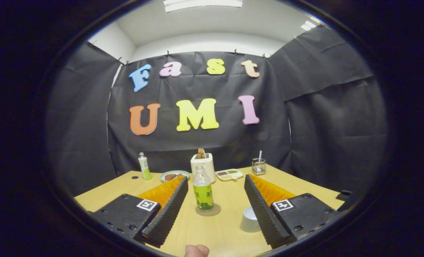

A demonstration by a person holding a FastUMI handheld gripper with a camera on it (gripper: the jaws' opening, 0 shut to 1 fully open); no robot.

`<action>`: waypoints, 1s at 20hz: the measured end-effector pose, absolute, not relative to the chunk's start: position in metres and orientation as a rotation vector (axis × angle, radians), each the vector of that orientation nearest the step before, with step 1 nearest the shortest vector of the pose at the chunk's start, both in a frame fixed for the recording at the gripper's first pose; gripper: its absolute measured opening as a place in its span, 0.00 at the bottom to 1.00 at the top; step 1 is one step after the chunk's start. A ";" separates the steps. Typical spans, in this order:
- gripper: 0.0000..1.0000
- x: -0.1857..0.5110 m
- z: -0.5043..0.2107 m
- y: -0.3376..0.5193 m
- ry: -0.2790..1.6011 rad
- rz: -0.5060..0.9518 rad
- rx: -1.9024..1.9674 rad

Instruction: Take the bottle from table, then pour the juice into the cup, finally place the bottle on the coaster

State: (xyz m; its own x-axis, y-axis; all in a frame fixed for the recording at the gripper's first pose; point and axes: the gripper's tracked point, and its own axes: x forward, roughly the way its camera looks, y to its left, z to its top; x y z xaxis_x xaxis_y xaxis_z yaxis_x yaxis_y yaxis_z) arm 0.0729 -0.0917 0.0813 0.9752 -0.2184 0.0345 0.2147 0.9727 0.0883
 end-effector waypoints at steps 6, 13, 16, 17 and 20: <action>1.00 0.029 0.071 -0.090 -0.046 -0.234 0.074; 1.00 0.021 0.044 -0.070 -0.055 -0.212 0.074; 1.00 0.020 0.036 -0.057 -0.032 -0.207 0.042; 1.00 0.020 0.035 -0.050 -0.032 -0.199 0.038; 1.00 0.019 0.036 -0.039 -0.040 -0.185 0.033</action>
